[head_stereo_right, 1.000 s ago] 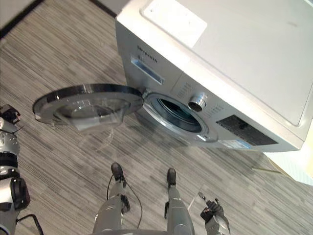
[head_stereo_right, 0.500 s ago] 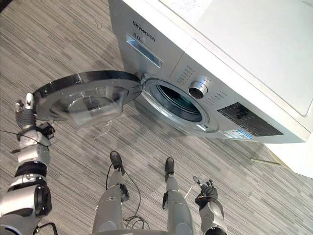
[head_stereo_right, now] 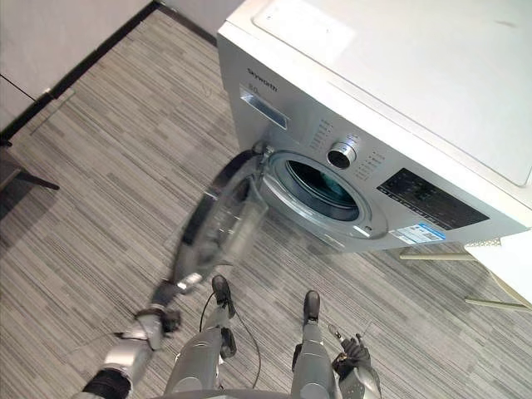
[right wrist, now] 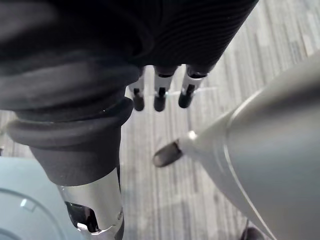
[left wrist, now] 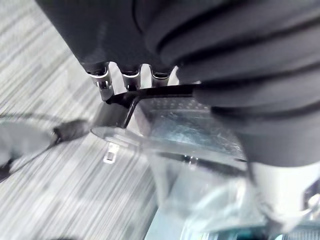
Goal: Pick up the laundry basket with both hands and put the clothes into the washing machine.
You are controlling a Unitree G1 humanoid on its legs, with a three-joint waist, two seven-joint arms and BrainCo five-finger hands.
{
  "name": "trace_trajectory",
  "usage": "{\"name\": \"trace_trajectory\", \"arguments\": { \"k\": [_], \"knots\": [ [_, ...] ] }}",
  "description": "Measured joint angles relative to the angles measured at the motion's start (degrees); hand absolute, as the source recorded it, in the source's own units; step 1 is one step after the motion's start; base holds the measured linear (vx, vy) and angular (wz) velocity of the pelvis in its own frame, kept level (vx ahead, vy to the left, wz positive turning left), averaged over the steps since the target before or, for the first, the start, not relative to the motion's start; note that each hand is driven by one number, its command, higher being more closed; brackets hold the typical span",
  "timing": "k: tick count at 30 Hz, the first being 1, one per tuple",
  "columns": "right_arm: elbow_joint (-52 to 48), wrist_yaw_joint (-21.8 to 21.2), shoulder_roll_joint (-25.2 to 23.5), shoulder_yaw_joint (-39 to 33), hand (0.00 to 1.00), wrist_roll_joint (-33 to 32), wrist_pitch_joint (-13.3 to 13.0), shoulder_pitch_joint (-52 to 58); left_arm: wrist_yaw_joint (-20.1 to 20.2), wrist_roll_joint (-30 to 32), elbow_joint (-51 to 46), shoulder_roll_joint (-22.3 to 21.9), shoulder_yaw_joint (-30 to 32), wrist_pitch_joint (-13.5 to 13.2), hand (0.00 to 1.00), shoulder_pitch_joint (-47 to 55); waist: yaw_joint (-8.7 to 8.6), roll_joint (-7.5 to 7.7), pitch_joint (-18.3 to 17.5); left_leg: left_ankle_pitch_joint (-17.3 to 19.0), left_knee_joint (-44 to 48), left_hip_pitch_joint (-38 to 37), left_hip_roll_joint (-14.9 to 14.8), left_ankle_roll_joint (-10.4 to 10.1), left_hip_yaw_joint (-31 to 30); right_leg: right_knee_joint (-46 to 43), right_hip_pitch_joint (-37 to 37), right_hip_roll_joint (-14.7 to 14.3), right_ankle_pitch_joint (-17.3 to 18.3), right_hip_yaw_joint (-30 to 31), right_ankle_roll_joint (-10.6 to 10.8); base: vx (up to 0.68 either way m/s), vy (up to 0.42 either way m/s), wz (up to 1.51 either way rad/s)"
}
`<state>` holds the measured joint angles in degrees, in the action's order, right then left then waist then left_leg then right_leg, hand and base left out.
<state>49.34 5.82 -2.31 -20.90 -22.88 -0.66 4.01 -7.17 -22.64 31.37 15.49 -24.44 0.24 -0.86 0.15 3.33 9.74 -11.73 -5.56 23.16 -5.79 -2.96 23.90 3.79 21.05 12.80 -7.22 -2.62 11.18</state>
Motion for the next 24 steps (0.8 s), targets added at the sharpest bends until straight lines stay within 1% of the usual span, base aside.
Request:
{"name": "trace_trajectory", "arguments": {
  "k": [1, 2, 3, 4, 5, 6, 7, 8, 9, 10, 11, 12, 13, 14, 15, 18, 19, 21, 24],
  "knots": [
    [-0.1, -0.3, -1.0, 0.0, 0.00, 0.0, 0.0, 0.0, 1.0, -1.1, -2.4, -0.5, -4.4, 0.4, 0.00, -0.3, -1.36, 0.71, -0.4, 0.4, 0.0, -0.5, 0.6, 0.6, 1.0, 0.0, 0.1, 0.6, -0.4, 1.2, 0.6, -0.05, 0.064, -0.32],
    [-0.2, -0.7, -1.7, 0.0, 0.00, 0.0, 0.0, 0.3, 1.0, -2.2, -5.2, -1.3, -8.4, 0.5, 0.00, -2.0, -2.86, 1.71, -1.1, 0.8, 0.0, -1.4, 0.9, 1.1, 2.6, -0.2, 0.1, 1.0, -0.5, 2.5, 0.9, -0.04, 0.042, -0.43],
    [-0.3, -0.8, -2.0, 0.0, 0.00, 0.0, 0.0, 0.8, 1.0, -2.7, -6.4, -1.7, -10.3, 0.5, 0.00, -3.7, -3.14, 2.18, -1.4, 1.0, 0.0, -2.0, 1.0, 1.4, 3.4, -0.5, 0.2, 1.2, -0.4, 3.2, 1.0, -0.04, 0.027, -0.53],
    [-0.6, -0.8, -2.1, 0.0, 0.00, 0.2, 0.0, 2.0, 1.7, -4.3, -9.6, -2.4, -14.5, 0.4, 0.00, -7.4, -3.93, 3.04, -2.0, 1.3, -0.3, -3.2, 1.1, 1.5, 5.1, -1.1, 0.2, 1.4, 0.5, 4.4, 1.9, -0.03, 0.016, -0.57],
    [-0.9, -0.8, -2.3, -0.1, 0.00, 0.4, 0.0, 3.5, 4.2, -5.3, -13.8, -3.2, -19.4, -0.7, 0.00, -11.9, -5.16, 4.09, -2.8, 2.0, 0.1, -4.2, 1.3, 0.7, 7.6, -1.1, 0.4, 2.5, 1.8, 5.4, 2.2, -0.02, 0.026, -0.56],
    [-0.7, -0.7, -2.4, -0.3, 0.00, 0.5, 0.0, 4.1, 5.9, -5.8, -15.7, -4.3, -21.3, -1.6, 0.00, -14.5, -6.08, 4.71, -3.2, 2.2, 1.2, -4.3, 1.4, 1.1, 8.6, -0.7, 0.5, 3.0, 2.0, 6.1, 2.4, 0.00, 0.000, -0.76],
    [-1.2, -0.7, -1.6, -1.0, 0.00, 0.8, 0.0, 4.5, 8.3, -6.4, -18.1, -8.3, -24.3, -3.8, 0.00, -19.7, -7.32, 5.02, -3.6, 4.6, 3.5, -3.8, 0.1, 2.6, 10.1, -0.9, 0.6, 2.2, 2.2, 7.8, 2.6, 0.02, -0.034, -1.01],
    [-1.1, -0.3, -1.8, -1.4, 0.00, 0.9, 0.2, 4.9, 9.5, -7.5, -19.1, -12.2, -26.9, -5.6, 0.00, -24.3, -8.43, 4.29, -4.9, 4.5, 1.9, -4.0, -1.6, 2.3, 12.2, -5.0, 3.3, -0.3, 1.8, 8.4, 2.0, 0.03, -0.066, -1.14],
    [-0.9, -0.2, -2.0, -1.4, 0.00, 0.9, 0.4, 5.0, 9.9, -8.3, -20.1, -14.0, -27.9, -6.3, 0.00, -26.2, -9.07, 3.90, -5.1, 4.2, 0.8, -4.4, -2.6, 1.6, 12.8, -7.6, 4.1, -2.3, 1.8, 8.2, 1.9, 0.06, -0.080, -1.05],
    [0.0, -0.2, -2.0, -1.7, 0.00, 0.9, 1.1, 5.9, 10.8, -8.9, -21.0, -16.5, -30.1, -7.6, 0.00, -28.4, -9.52, 4.10, -5.4, 3.7, -0.4, -5.1, -3.6, 0.2, 14.1, -9.6, 3.4, -4.7, 2.0, 7.8, 1.7, 0.09, -0.091, -0.67],
    [0.6, 0.2, -2.2, -2.5, 0.00, 0.9, 1.1, 7.1, 11.0, -9.6, -22.2, -18.4, -31.9, -8.6, 0.00, -28.9, -10.35, 5.33, -6.3, 3.3, -0.3, -5.5, -3.3, -0.3, 15.4, -6.1, 0.9, -4.2, 4.9, 8.0, -2.3, 0.08, -0.092, -0.60],
    [0.6, 0.4, -2.0, -2.9, 0.00, 0.9, 1.1, 7.0, 11.0, -10.1, -22.3, -19.1, -32.1, -9.0, 0.00, -28.5, -10.40, 4.78, -6.4, 2.8, -0.3, -5.7, -3.8, -0.6, 15.6, -5.1, 0.7, -4.8, 4.6, 8.2, -1.9, 0.05, -0.076, -0.61],
    [0.4, 0.5, -1.7, -4.0, 0.00, 1.0, 1.0, 7.2, 11.1, -10.6, -21.8, -19.6, -32.4, -9.0, 0.00, -27.5, -10.53, 4.48, -6.4, 2.5, -0.3, -7.0, -4.1, -0.6, 16.2, -4.3, 0.2, -5.1, 3.2, 8.4, -1.3, 0.03, -0.064, -0.66],
    [0.4, 0.5, -1.7, -4.2, 0.00, 1.0, 1.0, 7.7, 11.0, -10.7, -20.5, -19.2, -32.4, -8.7, 0.00, -27.0, -10.67, 3.79, -6.4, 2.6, -0.3, -8.0, -4.5, -0.6, 16.5, -4.3, -0.5, -5.6, 3.0, 8.7, -1.6, 0.09, -0.106, -0.46],
    [0.6, 0.4, -2.0, -5.3, 0.00, 0.9, 1.1, 8.9, 10.9, -10.7, -18.5, -18.3, -32.3, -7.9, 0.00, -26.4, -10.59, 2.38, -6.4, 2.6, -0.3, -9.2, -5.2, -0.6, 16.2, -4.3, -2.1, -6.1, 3.1, 8.2, -2.0, 0.10, -0.104, -0.08],
    [1.6, 0.2, -2.0, -6.2, 0.00, 0.9, 1.5, 9.4, 10.9, -10.6, -17.7, -16.3, -31.0, -7.5, 0.00, -24.3, -10.34, 0.80, -6.6, 2.5, -0.3, -10.4, -5.4, -0.5, 14.9, -4.3, -4.0, -6.2, 4.0, 7.1, -1.8, 0.10, -0.065, 0.18],
    [1.6, 0.1, -2.0, -6.2, 0.00, 0.9, 1.5, 9.3, 10.9, -10.4, -17.7, -15.5, -30.2, -7.3, 0.00, -23.5, -10.10, 0.60, -6.6, 2.4, -0.3, -10.8, -5.3, -0.3, 14.6, -4.3, -4.6, -6.2, 4.2, 6.9, -1.9, 0.08, -0.031, 0.19],
    [1.9, 0.0, -2.0, -6.3, 0.00, 0.9, 1.6, 9.3, 10.9, -10.4, -17.7, -13.9, -28.5, -6.9, 0.00, -21.5, -10.14, 0.36, -6.7, 2.4, -0.4, -11.2, -5.2, -0.3, 13.1, -4.3, -6.0, -5.9, 4.7, 5.4, -2.1, 0.06, -0.020, 0.34],
    [3.8, -0.3, -2.1, -6.2, 0.00, 0.9, 1.7, 8.8, 11.2, -10.4, -17.7, -12.0, -24.3, -6.7, 0.00, -18.0, -9.54, 0.35, -6.7, 2.4, -0.4, -11.4, -5.0, -0.3, 11.1, -4.1, -7.6, -5.7, 4.9, 4.0, -2.0, 0.04, 0.001, 0.33]
  ]
}}
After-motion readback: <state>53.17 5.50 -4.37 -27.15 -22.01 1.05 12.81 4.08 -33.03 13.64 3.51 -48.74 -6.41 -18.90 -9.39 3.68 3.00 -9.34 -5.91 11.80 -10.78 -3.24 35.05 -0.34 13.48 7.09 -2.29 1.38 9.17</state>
